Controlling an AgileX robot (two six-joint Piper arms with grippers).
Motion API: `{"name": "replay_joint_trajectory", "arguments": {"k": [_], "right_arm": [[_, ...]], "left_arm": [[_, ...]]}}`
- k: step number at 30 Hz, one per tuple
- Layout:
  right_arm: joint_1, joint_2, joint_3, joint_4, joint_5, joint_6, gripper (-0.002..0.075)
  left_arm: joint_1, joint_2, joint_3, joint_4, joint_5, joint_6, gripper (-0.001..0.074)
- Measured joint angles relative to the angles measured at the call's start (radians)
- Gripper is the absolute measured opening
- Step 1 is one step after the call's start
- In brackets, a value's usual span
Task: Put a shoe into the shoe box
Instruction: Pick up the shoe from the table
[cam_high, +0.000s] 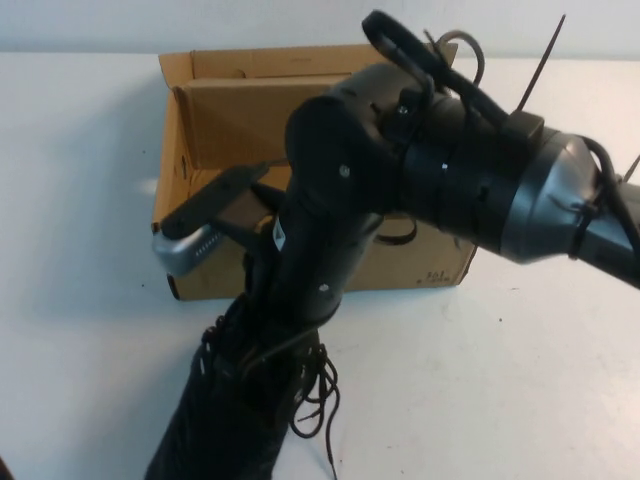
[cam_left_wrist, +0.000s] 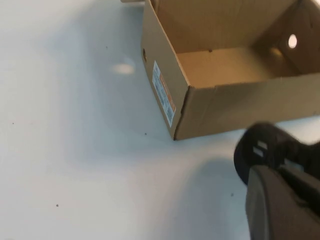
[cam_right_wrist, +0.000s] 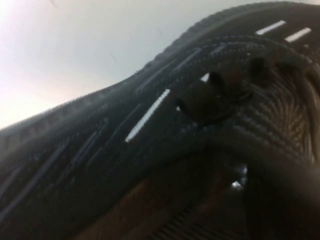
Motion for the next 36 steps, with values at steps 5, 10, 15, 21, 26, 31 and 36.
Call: {"name": "replay_joint_trajectory", "arguments": {"k": [5, 10, 15, 21, 26, 31, 36], "right_arm": [[0.0, 0.0, -0.098, 0.042, 0.012, 0.066, -0.0001], [0.0, 0.002, -0.18, 0.038, 0.022, 0.148, -0.0002], [0.0, 0.002, -0.25, 0.036, 0.032, 0.193, -0.0002], [-0.012, 0.004, -0.321, 0.036, 0.034, 0.263, -0.0002], [-0.039, 0.025, -0.366, 0.038, 0.039, 0.284, -0.0002], [-0.05, 0.061, -0.383, 0.04, 0.041, 0.287, -0.0002], [-0.075, 0.086, -0.405, 0.059, 0.045, 0.287, -0.0002]], "left_arm": [[0.0, 0.0, 0.0, -0.044, 0.04, 0.124, 0.0018], [0.0, 0.0, 0.0, -0.158, 0.045, 0.264, 0.0209], [0.0, 0.0, 0.0, -0.27, 0.031, 0.395, 0.0495], [0.0, 0.0, 0.0, -0.325, -0.009, 0.521, 0.0571], [0.0, 0.002, 0.0, -0.339, -0.032, 0.649, 0.0577], [0.0, 0.051, 0.0, -0.376, -0.039, 0.73, 0.0577], [0.0, 0.123, 0.0, -0.392, -0.072, 0.787, 0.0578]]}}
